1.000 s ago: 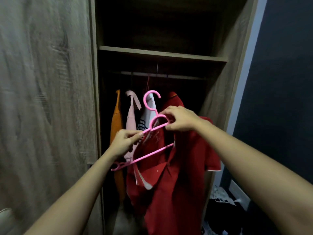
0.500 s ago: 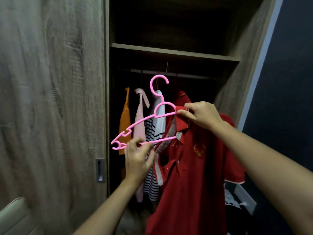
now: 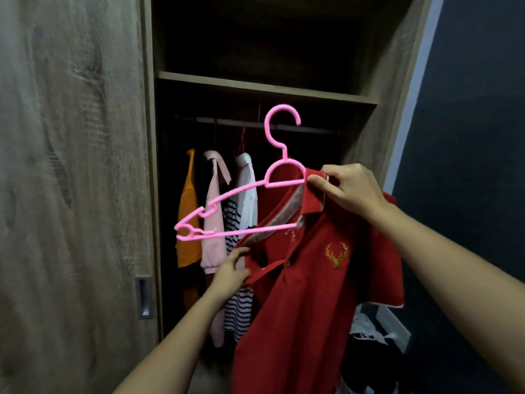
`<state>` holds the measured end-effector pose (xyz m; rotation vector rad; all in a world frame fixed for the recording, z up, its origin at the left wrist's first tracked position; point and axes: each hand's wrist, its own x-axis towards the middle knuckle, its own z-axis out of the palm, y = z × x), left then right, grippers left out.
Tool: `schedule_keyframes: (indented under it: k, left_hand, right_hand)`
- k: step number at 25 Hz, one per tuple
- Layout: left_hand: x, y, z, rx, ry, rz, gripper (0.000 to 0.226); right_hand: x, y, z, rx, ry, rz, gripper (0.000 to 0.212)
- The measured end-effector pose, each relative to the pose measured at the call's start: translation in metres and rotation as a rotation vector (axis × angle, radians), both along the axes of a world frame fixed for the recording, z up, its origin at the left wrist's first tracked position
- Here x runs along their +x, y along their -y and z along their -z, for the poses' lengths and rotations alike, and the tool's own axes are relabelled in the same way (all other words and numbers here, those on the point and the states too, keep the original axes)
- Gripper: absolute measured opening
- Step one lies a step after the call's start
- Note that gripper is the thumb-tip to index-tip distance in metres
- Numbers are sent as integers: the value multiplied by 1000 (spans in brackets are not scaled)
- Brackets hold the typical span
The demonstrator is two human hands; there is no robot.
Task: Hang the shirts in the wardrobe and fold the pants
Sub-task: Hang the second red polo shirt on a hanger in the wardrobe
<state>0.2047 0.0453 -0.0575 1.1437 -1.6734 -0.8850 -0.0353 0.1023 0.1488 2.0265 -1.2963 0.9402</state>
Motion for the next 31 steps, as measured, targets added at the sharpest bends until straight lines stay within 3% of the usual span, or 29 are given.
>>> schedule_keyframes:
  k: [3,5,9,13,16,18,22,24,26,28,31]
  left_hand:
    - [33,15,-21,-98,-45,71,42]
    - [55,23,-39,-77,70,219,46]
    - [74,36,-55,39,223,257,42]
    - [65,27,-97,31,341,6,39]
    - [36,11,-127,-238,495,-249,35]
    - [8,-9,-126,-413,448,-352,40]
    - [-3,-31,-82,-1036,642,-234,42]
    - [19,-19,-81,-1189,731,-203,39]
    - [38,-9,-100,-1144,642,-364,43]
    - [50,-1,-121,-924,639,-419,56]
    - [54,5,-127,-610,558,-55,68]
  right_hand:
    - [-29,-5,13,-63,-52,87,61]
    - [-44,-5,29,-92,-61,146,65]
    - [-54,-2,52,-67,-13,214,60]
    - [-49,9,55,-81,-63,217,78]
    - [-22,17,62,30,61,297,66]
    - [-10,25,61,130,246,334,61]
    - [-17,27,53,143,445,248,65]
    - [-25,24,54,164,462,202,66]
    - [-30,23,58,195,464,148,62]
    - [-28,25,60,222,458,87,58]
    - [-22,27,60,242,418,70,58]
